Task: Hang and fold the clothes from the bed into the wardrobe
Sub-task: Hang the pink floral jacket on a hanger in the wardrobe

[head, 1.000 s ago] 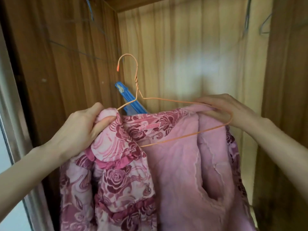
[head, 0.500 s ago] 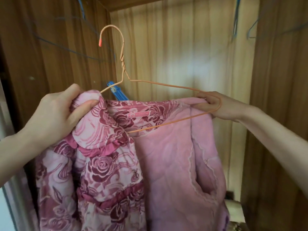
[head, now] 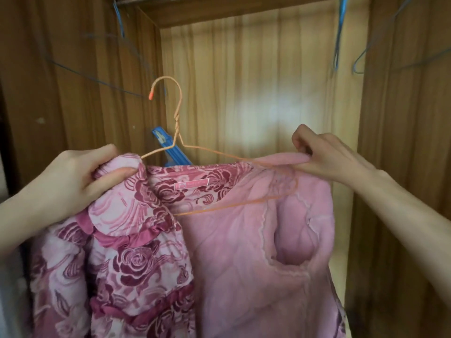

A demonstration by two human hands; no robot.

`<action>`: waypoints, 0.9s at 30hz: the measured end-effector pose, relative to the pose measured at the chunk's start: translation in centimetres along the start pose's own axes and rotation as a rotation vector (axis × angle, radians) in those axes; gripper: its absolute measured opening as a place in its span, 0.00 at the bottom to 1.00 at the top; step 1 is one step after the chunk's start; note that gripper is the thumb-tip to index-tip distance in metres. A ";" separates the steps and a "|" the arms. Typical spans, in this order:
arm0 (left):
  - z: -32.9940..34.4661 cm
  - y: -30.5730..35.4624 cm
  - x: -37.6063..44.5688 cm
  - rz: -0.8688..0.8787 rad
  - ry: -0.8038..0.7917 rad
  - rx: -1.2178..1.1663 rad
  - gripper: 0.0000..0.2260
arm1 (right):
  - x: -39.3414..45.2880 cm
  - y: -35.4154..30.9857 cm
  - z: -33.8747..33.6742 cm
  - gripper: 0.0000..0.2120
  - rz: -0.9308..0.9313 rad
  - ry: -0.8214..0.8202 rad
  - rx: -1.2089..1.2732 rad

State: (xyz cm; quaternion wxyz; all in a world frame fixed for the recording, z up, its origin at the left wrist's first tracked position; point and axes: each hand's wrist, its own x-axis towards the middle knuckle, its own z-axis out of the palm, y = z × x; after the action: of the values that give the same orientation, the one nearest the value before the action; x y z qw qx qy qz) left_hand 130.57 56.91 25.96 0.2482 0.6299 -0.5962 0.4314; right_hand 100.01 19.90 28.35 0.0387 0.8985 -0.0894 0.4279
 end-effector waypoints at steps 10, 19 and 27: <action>1.5 2.4 -0.2 -0.074 0.068 0.398 0.19 | 3.5 -4.9 -0.9 0.13 -0.065 -0.060 -0.086; 0.2 6.5 2.3 -0.154 0.213 0.370 0.17 | 3.2 -10.3 -1.6 0.14 0.034 0.134 -0.324; 0.3 7.4 4.1 -0.058 0.201 0.405 0.17 | 2.5 -13.1 -0.9 0.16 0.004 0.429 -0.134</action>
State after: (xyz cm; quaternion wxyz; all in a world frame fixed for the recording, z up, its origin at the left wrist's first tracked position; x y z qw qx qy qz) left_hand 123.13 53.19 27.75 0.1871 0.6376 -0.4511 0.5957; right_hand 103.40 32.60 30.92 0.1155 0.7823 -0.1090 0.6023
